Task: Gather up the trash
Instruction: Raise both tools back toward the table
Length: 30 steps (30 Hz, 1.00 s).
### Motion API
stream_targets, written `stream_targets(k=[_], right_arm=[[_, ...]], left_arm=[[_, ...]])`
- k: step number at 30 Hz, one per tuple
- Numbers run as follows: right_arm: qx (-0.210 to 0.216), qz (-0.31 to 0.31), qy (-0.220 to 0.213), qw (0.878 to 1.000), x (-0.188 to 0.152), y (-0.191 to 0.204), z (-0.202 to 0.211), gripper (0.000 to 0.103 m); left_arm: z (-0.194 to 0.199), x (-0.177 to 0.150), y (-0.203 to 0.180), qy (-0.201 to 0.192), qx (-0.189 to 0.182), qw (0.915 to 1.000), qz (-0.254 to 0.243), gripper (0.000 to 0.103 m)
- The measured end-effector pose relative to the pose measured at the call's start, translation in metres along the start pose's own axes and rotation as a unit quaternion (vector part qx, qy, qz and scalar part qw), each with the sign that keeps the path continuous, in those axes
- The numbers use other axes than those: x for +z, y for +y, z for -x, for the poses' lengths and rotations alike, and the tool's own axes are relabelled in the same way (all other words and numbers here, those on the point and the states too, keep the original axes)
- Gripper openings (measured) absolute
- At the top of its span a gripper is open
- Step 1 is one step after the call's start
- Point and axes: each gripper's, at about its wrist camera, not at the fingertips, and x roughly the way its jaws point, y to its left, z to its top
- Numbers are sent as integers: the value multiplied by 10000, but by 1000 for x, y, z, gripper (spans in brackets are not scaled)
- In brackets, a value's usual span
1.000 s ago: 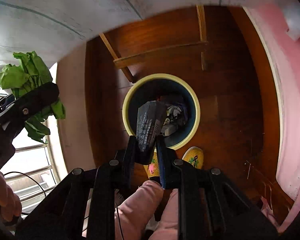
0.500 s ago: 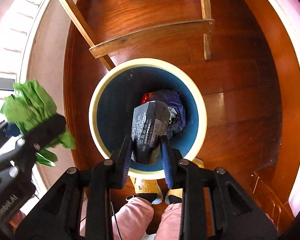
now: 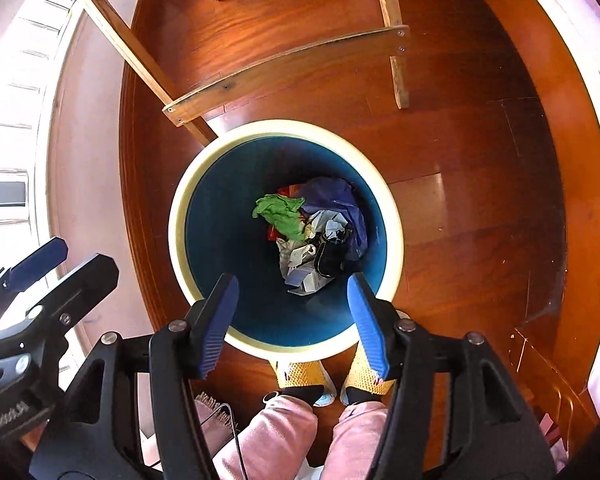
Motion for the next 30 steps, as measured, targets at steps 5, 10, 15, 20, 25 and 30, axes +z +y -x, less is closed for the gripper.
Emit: stream_targets(k=[5,10,15,20,25,30], right_arm=[[57,-120,-38,9999,-4,3,20,54],[44,-312,-10,9995,-9,10,53,54],[180,-421,-77,9989,-16,16,110,54],[330,-346,-203,9986,-23,28,184,54],[336,14,-379,9987,-28,42,258,54],[437,333,-669,9962,-30,56,324,54]], left_arm=[[34,-2,0,-5,-16,10000,-8,81],[87,-4,-4,-102,45,9999,-50,81],[161,-4,-1,-270,88,9995,105,81],[245,-1,6,-602,177,9978,227,81],[326,0,14,-1026,456,9931,337,81],[393,4,32,-1373,766,9859,575,81]])
